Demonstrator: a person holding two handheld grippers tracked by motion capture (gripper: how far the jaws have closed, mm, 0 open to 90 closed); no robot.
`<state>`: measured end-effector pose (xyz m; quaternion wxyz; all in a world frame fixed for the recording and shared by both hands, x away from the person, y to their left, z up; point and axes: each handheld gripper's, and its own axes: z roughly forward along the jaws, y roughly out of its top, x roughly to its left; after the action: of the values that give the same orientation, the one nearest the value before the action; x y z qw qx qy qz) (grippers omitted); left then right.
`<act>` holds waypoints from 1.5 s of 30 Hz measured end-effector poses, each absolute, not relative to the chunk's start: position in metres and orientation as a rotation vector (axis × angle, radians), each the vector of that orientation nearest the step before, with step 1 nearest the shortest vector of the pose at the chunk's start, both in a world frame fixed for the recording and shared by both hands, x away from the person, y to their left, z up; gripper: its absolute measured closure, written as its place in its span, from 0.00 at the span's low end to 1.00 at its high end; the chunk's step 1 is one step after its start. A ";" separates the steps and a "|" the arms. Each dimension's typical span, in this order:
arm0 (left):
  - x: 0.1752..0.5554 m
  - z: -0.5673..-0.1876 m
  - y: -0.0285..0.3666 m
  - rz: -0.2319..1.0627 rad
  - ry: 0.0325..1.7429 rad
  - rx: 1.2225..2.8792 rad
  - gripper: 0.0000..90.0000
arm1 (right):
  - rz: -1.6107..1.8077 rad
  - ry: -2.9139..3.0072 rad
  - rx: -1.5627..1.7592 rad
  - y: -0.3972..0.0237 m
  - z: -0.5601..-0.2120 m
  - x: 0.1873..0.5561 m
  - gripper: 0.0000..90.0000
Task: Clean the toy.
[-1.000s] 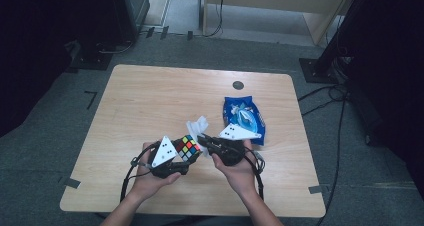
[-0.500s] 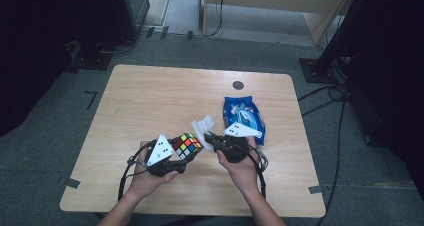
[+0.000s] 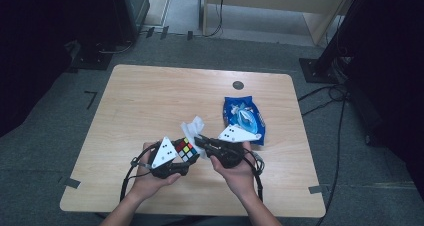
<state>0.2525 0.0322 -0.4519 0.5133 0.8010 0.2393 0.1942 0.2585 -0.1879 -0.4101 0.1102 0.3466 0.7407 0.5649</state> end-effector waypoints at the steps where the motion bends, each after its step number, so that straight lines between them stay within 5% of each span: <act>1: 0.253 -0.452 0.033 0.463 0.575 1.920 0.38 | 1.650 2.177 1.020 -0.188 -0.411 0.259 0.95; 28: 0.260 -0.446 0.048 0.468 0.623 1.872 0.38 | 1.380 2.265 1.217 -0.205 -0.469 0.292 0.92; 45: 0.261 -0.453 0.045 0.481 0.633 1.888 0.38 | 1.739 2.133 1.327 -0.206 -0.428 0.281 0.45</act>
<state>0.2611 0.0454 -0.4528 0.5198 0.7873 0.2639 0.2007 0.2807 -0.2062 -0.4283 0.0433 0.4339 0.6975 0.5686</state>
